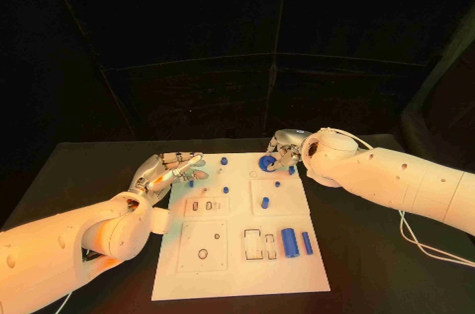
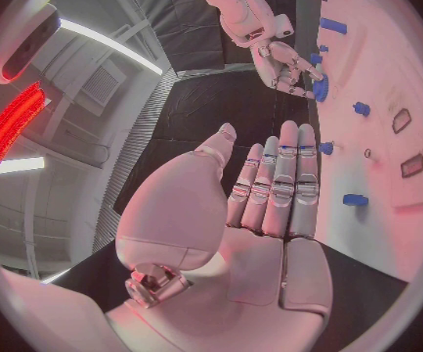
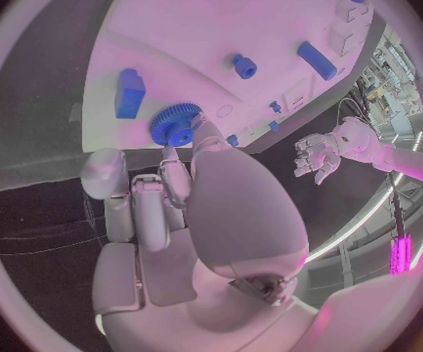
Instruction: Assemble the parts on the task board
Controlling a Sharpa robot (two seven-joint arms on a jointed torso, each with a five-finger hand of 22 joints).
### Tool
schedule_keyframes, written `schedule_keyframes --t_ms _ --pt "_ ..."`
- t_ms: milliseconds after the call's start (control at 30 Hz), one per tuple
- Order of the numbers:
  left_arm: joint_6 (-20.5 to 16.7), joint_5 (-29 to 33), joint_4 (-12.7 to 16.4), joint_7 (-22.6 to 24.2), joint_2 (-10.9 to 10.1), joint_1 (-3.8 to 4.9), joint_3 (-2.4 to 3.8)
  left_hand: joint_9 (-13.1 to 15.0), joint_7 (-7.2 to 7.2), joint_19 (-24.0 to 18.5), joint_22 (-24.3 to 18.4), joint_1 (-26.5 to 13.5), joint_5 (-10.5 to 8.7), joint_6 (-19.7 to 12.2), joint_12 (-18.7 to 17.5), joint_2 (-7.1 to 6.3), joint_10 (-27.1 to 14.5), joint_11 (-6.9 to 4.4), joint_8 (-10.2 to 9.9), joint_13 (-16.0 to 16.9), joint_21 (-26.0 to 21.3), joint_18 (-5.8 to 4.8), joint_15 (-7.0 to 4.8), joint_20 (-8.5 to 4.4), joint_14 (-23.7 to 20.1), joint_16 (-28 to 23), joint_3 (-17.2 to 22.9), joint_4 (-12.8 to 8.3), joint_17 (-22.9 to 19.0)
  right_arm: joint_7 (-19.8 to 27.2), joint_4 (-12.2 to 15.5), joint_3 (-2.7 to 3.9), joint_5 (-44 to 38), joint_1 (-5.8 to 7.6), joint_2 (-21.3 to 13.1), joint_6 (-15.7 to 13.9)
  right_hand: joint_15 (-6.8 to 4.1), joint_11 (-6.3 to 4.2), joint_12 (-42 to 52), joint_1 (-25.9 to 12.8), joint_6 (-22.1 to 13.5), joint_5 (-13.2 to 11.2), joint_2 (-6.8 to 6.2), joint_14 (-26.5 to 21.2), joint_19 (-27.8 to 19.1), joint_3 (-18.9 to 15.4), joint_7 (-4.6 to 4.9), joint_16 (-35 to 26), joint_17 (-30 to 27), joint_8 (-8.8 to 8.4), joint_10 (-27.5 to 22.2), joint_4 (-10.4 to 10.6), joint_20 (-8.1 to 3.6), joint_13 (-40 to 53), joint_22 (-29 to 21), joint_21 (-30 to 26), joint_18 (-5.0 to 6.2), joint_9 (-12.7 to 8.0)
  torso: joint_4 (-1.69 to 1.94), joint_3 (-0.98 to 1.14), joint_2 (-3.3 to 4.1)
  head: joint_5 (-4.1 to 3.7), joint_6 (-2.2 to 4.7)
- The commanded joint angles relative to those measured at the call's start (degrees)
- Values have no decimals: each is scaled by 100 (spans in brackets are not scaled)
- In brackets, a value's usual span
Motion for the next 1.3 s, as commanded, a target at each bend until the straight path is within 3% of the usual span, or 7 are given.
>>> schedule_keyframes --t_ms 33,267,467,633,767,933,1300 --pt "70 -29 3 -5 -2 6 5 -7 15 -36 -8 3 -5 -2 -33 35 1 29 -31 -8 -40 23 -5 23 -12 -30 -8 -33 6 0 -5 -2 -126 8 -3 128 40 9 45 49 14 -83 46 449 40 38 14 35 738 28 53 -57 -10 40 22 31 -81 -3 -2 0 1 -5 4" --pt "73 -29 -3 -5 -1 6 5 -7 15 -36 -8 3 -5 -2 -33 35 1 29 -31 -8 -40 23 -5 23 -12 -30 -8 -33 6 -22 10 -2 -293 1 8 119 34 -1 140 228 103 -136 126 457 58 193 5 54 791 85 100 -215 -13 149 71 60 -87 10 -2 3 4 -10 -3" --pt "71 -29 -6 -8 -4 6 5 -7 15 -36 -8 3 -5 -2 -33 35 1 29 -31 -8 -40 23 -5 23 -12 -30 -8 -33 6 -41 53 -4 -535 -16 19 -60 -6 -51 217 519 418 -661 411 480 81 668 -43 99 918 226 144 -442 -46 247 146 104 -98 31 3 4 5 -12 -11" --pt "71 -29 -5 -9 -8 6 5 -7 15 -36 -8 3 -5 -2 -33 35 1 29 -31 -8 -40 23 -5 23 -12 -30 -8 -33 6 9 103 -5 -708 -27 15 -393 -38 -95 318 523 601 -690 466 489 103 871 -100 116 965 304 222 -494 -71 356 199 134 -107 43 -2 0 -1 -15 -24" --pt "74 -29 -2 -12 -8 6 5 -7 15 -36 -8 3 -5 -2 -33 35 1 29 -31 -8 -40 23 -5 23 -12 -30 -8 -33 6 131 181 -6 -798 -39 -3 -745 -56 -115 246 351 644 -555 421 487 111 984 -122 111 956 301 181 -439 -91 290 220 149 -111 22 3 1 -2 -34 -15" --pt "74 -29 -1 -13 -14 6 5 -7 15 -36 -8 3 -5 -2 -33 35 1 29 -31 -8 -40 23 -5 23 -12 -30 -8 -33 6 245 321 -6 -682 -47 -31 -954 -66 -125 252 73 660 -416 321 484 130 1057 -132 104 942 258 208 -314 -101 304 255 170 -118 -4 1 5 1 -20 -13" --pt "85 -29 11 -22 -30 6 5 -7 15 -38 -13 13 -5 0 -38 40 3 29 -34 -8 -44 24 -5 25 -12 -39 -5 -56 13 162 861 -4 -573 -50 -7 -1533 -66 -119 173 -173 643 -207 184 487 190 1225 -124 104 951 170 174 -207 -105 243 353 224 -135 -24 24 -6 1 19 -24"
